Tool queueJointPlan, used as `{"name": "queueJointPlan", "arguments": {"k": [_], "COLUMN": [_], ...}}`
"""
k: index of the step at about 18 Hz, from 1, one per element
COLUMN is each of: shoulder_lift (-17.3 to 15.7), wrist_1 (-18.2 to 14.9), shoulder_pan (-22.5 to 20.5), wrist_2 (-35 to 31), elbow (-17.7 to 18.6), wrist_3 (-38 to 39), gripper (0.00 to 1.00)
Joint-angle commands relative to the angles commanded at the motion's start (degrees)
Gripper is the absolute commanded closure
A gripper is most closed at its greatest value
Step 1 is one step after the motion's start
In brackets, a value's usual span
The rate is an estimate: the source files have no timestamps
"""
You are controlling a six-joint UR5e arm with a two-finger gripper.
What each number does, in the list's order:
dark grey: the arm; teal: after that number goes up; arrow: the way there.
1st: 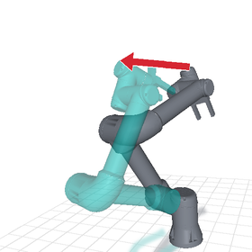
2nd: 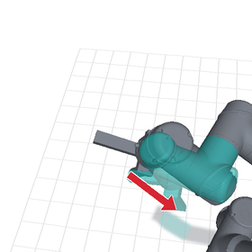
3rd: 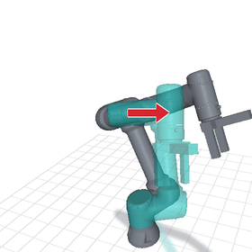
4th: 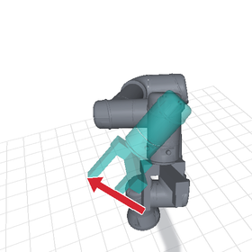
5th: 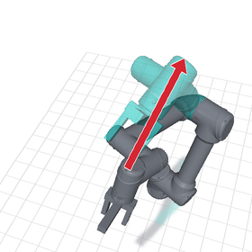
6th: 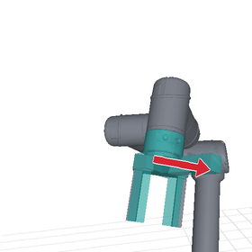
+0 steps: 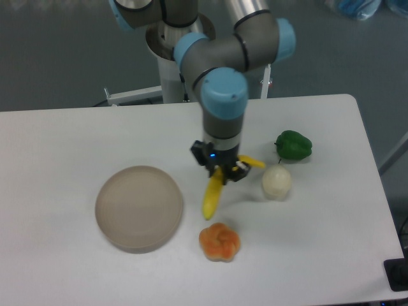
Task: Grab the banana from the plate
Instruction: 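Carry the held banana away from the plate toward the white ball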
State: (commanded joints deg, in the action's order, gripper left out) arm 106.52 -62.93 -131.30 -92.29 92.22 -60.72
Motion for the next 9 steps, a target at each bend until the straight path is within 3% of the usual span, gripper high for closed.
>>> {"name": "queueJointPlan", "arguments": {"k": [4, 9], "shoulder_lift": [3.34, 5.71], "wrist_1": [-1.75, -2.98], "shoulder_pan": [-1.5, -4.92], "wrist_2": [-0.26, -0.61], "elbow": [-5.81, -7.84], "wrist_3": [-3.43, -9.93], "gripper": [0.94, 0.94]}}
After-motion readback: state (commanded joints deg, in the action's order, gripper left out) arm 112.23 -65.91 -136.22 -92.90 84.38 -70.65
